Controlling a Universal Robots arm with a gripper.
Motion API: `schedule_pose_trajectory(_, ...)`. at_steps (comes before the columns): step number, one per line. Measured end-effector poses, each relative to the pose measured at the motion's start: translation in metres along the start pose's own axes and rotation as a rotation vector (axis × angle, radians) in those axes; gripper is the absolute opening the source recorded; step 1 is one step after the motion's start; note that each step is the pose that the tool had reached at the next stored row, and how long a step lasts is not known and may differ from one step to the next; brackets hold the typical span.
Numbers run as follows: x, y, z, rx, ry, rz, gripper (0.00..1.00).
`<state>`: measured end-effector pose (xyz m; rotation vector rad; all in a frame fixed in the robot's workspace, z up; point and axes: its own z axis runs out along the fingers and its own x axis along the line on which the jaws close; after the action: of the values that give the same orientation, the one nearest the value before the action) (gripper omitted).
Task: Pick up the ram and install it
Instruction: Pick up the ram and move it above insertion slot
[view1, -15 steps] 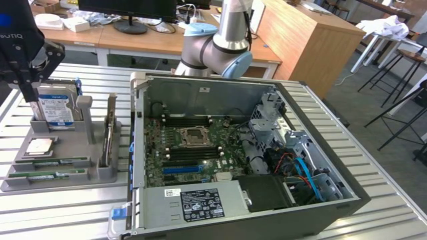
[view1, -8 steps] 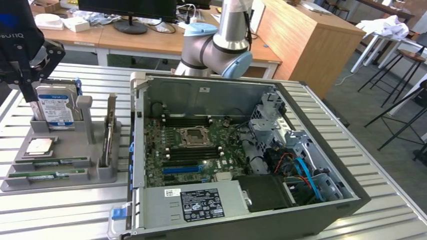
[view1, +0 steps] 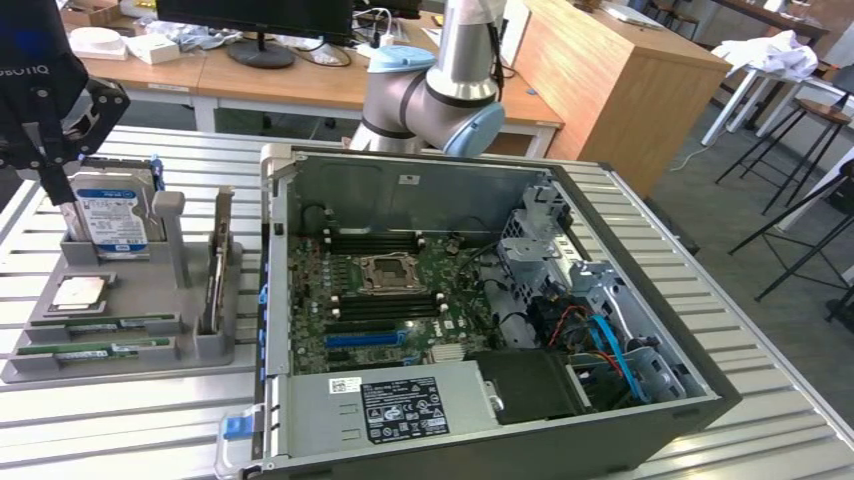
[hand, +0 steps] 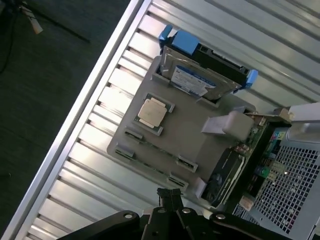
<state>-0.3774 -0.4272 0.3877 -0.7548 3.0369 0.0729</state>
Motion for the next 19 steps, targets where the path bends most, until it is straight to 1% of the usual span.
schedule_pose_trajectory(19,0.0,0.0,0.0002,-0.0066,0.015,-0.34,0.1)
